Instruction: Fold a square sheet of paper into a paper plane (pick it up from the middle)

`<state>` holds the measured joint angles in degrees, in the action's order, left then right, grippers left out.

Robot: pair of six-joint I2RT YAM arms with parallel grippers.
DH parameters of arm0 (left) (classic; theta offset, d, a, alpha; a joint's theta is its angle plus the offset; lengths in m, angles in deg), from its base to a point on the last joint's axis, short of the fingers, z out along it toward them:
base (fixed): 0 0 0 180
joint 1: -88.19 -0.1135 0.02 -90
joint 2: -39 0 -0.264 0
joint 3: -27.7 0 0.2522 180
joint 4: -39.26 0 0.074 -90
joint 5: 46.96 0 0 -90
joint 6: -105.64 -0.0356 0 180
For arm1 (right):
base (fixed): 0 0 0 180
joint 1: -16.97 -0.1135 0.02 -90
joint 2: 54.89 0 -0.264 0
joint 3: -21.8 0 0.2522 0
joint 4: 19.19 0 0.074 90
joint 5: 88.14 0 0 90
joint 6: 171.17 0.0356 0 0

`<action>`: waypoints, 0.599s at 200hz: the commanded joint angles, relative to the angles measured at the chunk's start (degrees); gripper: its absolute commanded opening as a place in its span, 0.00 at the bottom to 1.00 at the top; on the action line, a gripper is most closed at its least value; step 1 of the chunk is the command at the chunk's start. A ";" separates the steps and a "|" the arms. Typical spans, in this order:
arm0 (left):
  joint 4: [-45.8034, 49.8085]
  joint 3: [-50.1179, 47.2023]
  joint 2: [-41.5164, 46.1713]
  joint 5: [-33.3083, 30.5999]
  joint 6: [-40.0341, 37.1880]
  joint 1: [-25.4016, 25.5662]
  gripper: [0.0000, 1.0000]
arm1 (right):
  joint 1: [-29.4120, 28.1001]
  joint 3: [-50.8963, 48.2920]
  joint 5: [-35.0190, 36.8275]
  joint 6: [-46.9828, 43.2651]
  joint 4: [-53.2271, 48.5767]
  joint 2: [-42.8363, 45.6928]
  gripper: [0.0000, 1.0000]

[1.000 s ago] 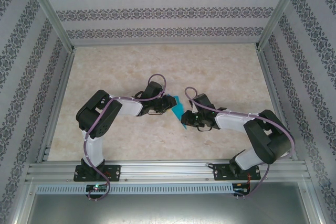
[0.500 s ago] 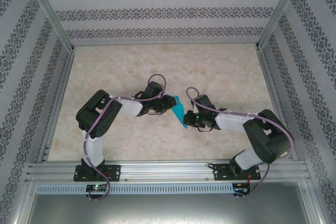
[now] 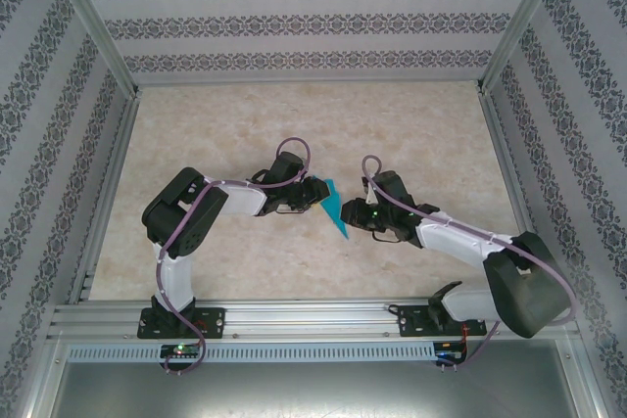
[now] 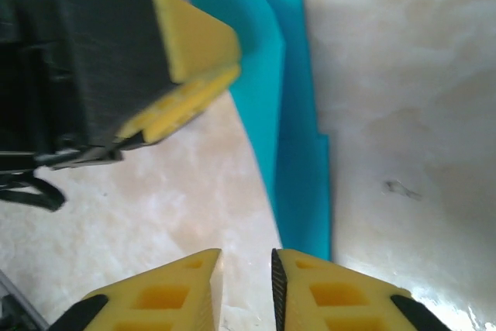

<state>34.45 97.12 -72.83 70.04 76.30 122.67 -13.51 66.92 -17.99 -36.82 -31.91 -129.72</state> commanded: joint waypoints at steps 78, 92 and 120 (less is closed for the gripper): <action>2.48 0.62 -2.83 0.14 -1.32 0.41 0.33 | -1.77 5.73 -6.17 -0.85 3.66 -13.43 0.08; 2.61 0.66 -2.80 0.15 -1.34 0.41 0.33 | -0.97 4.86 -6.40 -0.50 4.00 -13.71 0.08; 2.66 0.66 -2.87 0.08 -1.43 0.41 0.33 | -0.05 4.42 -7.12 -0.60 2.91 -14.34 0.09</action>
<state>34.63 97.23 -72.87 70.08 76.28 122.63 -14.36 72.05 -24.16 -36.60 -29.27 -143.10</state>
